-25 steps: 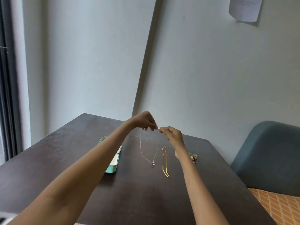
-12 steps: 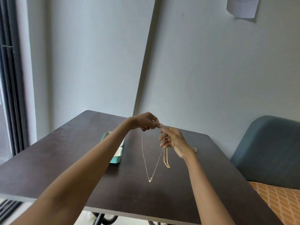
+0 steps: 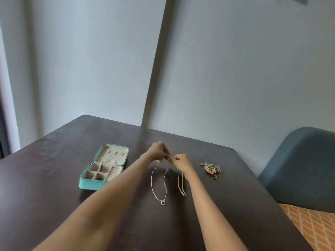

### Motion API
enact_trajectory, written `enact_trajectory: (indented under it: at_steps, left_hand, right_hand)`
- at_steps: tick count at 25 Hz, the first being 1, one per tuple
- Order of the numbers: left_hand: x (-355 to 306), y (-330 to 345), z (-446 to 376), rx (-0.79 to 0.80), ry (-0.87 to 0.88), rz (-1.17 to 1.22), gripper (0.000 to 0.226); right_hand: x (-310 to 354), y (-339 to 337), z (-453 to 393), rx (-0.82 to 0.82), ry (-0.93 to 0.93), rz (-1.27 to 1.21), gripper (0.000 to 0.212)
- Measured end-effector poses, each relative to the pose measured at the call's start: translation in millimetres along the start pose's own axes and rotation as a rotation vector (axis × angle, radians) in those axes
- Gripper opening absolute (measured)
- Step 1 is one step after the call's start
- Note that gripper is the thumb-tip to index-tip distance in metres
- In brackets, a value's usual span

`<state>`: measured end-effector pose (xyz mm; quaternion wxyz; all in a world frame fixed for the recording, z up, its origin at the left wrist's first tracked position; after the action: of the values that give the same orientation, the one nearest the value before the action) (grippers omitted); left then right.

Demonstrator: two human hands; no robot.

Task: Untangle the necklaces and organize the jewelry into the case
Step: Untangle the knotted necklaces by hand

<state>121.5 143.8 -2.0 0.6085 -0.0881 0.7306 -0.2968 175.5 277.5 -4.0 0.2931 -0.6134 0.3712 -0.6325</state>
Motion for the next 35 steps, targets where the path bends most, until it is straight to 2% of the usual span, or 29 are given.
enact_trajectory:
  at_steps: [2,6,11,13,16,20,23,30,35]
  left_hand:
    - [37,26,-82,0.043,-0.055,-0.018,0.018]
    - [35,24,-81,-0.054,0.032,-0.098,0.021]
    - [31,23,-91,-0.015,0.081,-0.176,0.024]
    - [31,22,-85,-0.030,0.104,-0.248,0.026]
    - [26,16,-65,-0.022,0.125,-0.456,0.035]
    - [25,18,-38,0.006,0.067,-0.580,0.035]
    - [25,23,-32,-0.022,0.001,-0.615,0.039]
    - [25,21,-66,-0.010,-0.131,-0.630,0.040]
    - [28,22,-81,-0.007,-0.122,-0.614,0.039]
  right_hand:
    - [-34,28,-82,0.005,0.070,0.070,0.029]
    - [-29,22,-79,-0.085,0.073,0.250,0.024]
    - [-24,13,-83,-0.120,-0.002,0.401,0.023]
    - [-24,14,-66,-0.193,-0.091,0.387,0.026]
    - [-24,11,-29,-0.272,-0.288,0.338,0.043]
    - [-23,17,12,-0.230,-0.551,0.389,0.053]
    - [-23,23,29,-0.186,-0.572,0.374,0.051]
    - [-31,27,34,-0.201,-0.569,0.230,0.049]
    - [-27,27,27,-0.177,-0.604,0.225,0.048]
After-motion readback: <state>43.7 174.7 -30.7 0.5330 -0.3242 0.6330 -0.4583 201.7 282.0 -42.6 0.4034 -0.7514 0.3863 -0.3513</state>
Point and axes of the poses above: each hand's wrist, its own z-axis away from the middle knuckle, its own y-axis out of the palm, x = y × z, the point moved 1 cm from there along -z, towards the middle knuckle, and after that the axes turned 11 degrees about z, right-handed, at the moved point
